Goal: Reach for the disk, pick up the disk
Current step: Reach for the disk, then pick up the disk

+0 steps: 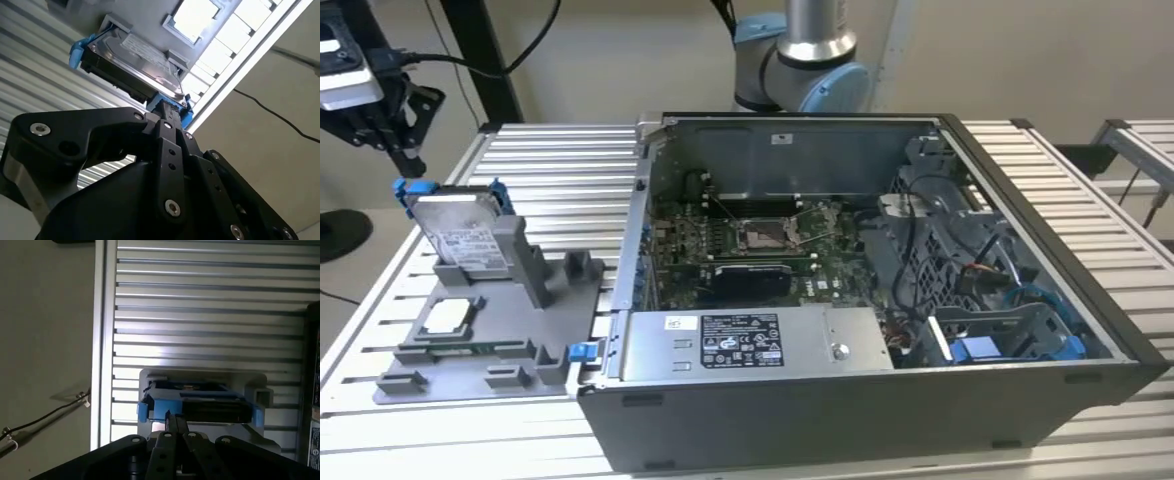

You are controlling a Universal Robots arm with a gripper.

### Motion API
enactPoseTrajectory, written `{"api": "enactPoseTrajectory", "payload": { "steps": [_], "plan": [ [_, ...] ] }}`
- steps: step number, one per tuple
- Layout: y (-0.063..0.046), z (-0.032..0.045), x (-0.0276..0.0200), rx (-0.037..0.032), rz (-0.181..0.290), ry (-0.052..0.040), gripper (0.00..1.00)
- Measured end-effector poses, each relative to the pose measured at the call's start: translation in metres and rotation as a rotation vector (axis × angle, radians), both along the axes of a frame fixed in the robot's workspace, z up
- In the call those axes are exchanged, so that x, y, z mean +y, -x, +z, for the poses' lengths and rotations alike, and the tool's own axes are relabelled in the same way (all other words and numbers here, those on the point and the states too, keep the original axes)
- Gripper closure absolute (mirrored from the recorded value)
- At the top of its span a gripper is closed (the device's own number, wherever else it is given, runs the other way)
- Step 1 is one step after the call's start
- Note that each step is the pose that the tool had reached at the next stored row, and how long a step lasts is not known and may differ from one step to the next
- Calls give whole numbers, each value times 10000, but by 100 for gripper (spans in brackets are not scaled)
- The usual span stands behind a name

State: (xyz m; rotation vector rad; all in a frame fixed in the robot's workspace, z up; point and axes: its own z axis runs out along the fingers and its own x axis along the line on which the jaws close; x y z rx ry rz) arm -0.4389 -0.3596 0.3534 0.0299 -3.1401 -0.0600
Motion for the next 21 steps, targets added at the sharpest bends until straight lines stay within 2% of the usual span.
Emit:
{"api": "enactPoseTrajectory", "payload": {
  "steps": [8, 10, 21],
  "plan": [
    [4, 0, 1, 0, 9, 0, 100],
    [6, 3, 1, 0, 138, 1, 100],
    [10, 3, 2, -1, 2028, 29, 100]
  ]
}}
